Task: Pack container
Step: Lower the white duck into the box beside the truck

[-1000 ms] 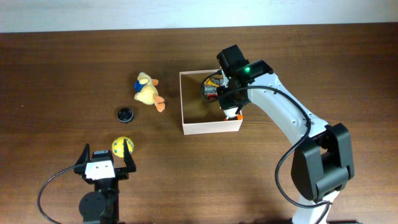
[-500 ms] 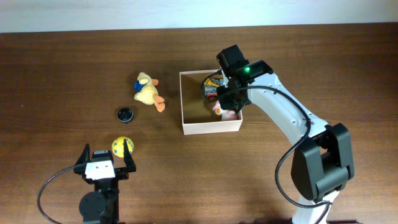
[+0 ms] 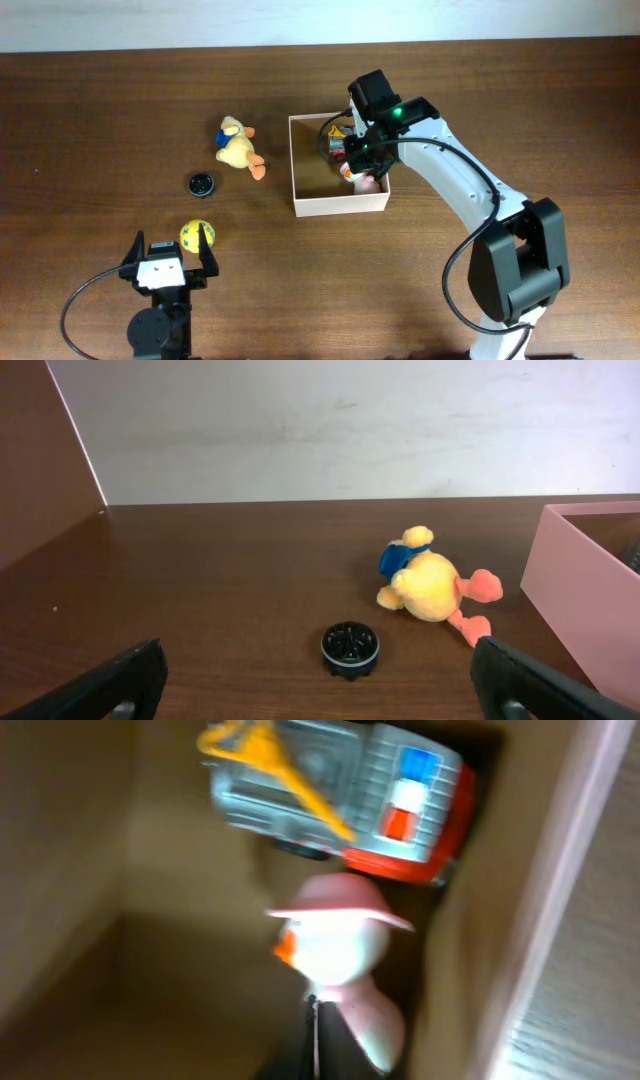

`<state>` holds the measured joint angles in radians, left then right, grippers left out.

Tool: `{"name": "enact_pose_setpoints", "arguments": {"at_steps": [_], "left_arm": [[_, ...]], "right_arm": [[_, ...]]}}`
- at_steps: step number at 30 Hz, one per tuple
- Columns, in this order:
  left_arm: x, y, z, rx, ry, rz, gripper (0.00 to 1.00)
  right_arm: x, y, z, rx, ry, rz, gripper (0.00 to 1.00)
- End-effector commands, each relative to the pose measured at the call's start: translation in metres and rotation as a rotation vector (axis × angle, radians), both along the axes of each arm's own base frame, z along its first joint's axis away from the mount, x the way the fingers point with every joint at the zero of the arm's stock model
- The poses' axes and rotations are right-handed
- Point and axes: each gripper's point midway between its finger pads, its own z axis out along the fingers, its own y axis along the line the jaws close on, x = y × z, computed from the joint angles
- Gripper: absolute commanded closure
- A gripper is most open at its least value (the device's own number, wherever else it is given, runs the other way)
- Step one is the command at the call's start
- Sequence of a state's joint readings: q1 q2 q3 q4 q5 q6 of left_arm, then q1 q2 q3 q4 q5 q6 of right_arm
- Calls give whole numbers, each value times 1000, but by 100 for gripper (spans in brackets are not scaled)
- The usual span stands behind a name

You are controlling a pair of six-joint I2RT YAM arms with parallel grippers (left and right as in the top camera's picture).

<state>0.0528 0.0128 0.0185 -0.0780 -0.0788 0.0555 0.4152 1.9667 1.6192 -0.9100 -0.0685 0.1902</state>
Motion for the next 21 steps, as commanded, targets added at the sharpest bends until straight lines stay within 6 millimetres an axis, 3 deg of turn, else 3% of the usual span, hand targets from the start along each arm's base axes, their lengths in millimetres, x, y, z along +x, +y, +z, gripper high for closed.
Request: {"name": "enact_pose_setpoints", "arguments": {"at_steps": [1, 8, 15, 21], "left_arm": [[0, 0, -2, -10, -2, -1, 1], [0, 0, -2, -10, -2, -1, 1], [0, 0, -2, -10, -2, -1, 1], [0, 0, -2, -10, -2, -1, 1]], "right_arm": [[-8, 19, -2, 88, 41, 33, 96], [-10, 22, -33, 66, 95, 38, 96], [-20, 38, -70, 47, 163, 78, 96], [-18, 34, -73, 10, 150, 102, 96]]}}
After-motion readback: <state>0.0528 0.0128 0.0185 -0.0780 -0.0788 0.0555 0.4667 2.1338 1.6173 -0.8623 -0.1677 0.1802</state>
